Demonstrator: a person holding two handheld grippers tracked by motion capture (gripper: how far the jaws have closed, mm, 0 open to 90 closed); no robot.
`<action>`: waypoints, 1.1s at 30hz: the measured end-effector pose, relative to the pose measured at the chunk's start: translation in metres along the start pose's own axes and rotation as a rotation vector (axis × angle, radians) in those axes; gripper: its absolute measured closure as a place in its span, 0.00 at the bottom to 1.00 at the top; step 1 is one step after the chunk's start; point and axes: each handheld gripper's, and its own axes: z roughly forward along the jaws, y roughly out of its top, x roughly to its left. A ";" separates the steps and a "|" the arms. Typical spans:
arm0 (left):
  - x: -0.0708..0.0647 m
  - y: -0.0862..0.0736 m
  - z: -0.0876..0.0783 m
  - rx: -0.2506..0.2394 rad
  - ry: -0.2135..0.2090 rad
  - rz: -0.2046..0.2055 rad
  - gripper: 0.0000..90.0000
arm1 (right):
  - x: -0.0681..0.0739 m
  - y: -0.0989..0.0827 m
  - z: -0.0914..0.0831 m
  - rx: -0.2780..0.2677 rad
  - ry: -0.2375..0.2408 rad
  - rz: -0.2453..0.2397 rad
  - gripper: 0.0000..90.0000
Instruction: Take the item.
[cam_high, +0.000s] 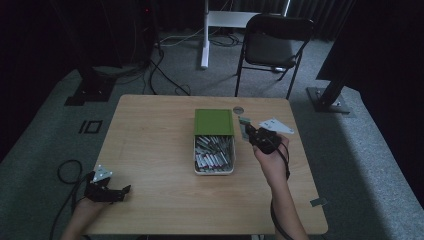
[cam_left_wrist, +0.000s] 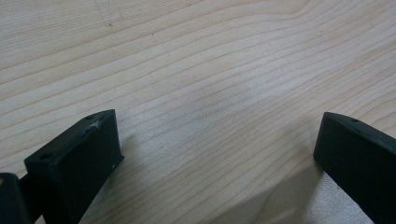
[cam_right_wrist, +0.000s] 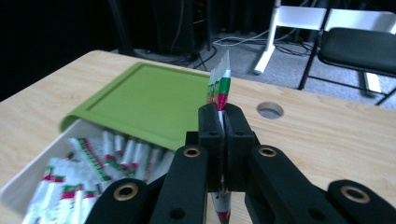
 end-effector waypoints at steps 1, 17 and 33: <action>0.000 0.000 0.000 0.000 0.000 0.000 0.02 | -0.003 -0.003 0.002 0.006 -0.010 0.003 0.98; 0.000 0.000 0.000 -0.001 -0.001 -0.002 0.02 | -0.028 -0.061 0.050 0.114 -0.005 0.128 0.98; 0.000 0.000 0.000 -0.001 -0.001 -0.002 0.02 | -0.039 -0.085 0.083 0.181 -0.001 0.203 0.98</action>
